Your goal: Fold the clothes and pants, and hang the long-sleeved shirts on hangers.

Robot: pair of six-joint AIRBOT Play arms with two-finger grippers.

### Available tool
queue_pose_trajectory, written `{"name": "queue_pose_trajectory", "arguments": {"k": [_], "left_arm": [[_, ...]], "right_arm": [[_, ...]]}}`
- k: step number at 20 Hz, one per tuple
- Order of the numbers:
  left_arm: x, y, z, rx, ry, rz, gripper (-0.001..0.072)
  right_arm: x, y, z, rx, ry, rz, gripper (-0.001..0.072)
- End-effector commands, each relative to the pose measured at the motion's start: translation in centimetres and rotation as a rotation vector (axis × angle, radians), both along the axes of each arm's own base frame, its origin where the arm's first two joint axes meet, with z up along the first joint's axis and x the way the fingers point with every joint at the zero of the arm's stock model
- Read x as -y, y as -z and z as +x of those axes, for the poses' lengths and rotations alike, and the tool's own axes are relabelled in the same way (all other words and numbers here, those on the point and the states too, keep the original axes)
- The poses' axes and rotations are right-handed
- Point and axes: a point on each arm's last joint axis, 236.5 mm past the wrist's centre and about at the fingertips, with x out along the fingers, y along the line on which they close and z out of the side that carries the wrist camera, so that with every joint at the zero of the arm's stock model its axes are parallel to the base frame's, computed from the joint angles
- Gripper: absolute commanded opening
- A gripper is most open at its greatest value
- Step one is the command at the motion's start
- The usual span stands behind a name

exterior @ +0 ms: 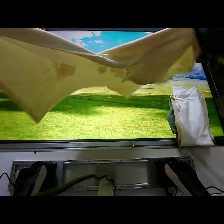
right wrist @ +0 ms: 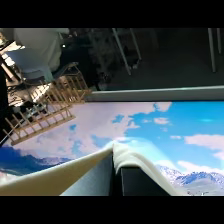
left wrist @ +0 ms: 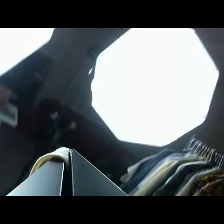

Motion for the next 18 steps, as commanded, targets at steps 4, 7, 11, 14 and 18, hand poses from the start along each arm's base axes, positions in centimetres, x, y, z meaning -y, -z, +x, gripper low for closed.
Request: {"name": "queue_pose_trajectory", "arguments": {"k": [4, 7, 11, 14, 18], "left_arm": [[-0.8, -4.6, -5.9, 0.149, -0.156, 0.164, 0.0], [-0.8, -5.2, -7.6, 0.176, -0.18, 0.187, 0.0], [-0.4, -5.9, -10.1, 0.22, -0.195, 0.202, 0.0], [0.0, -6.5, -12.3, 0.256, -0.198, 0.207, 0.0], [0.5, -5.7, -12.8, 0.226, -0.187, 0.225, 0.0]], "right_arm": [[3.6, -5.7, -8.6, 0.137, 0.139, -0.166, 0.0024], [5.0, -6.9, -10.7, 0.155, 0.195, -0.207, 0.0023], [5.2, -8.1, -12.1, 0.176, 0.207, -0.21, 0.0024], [5.2, -9.0, -13.3, 0.2, 0.207, -0.205, 0.0024], [4.9, -9.5, -14.0, 0.204, 0.192, -0.176, 0.0023]]}}
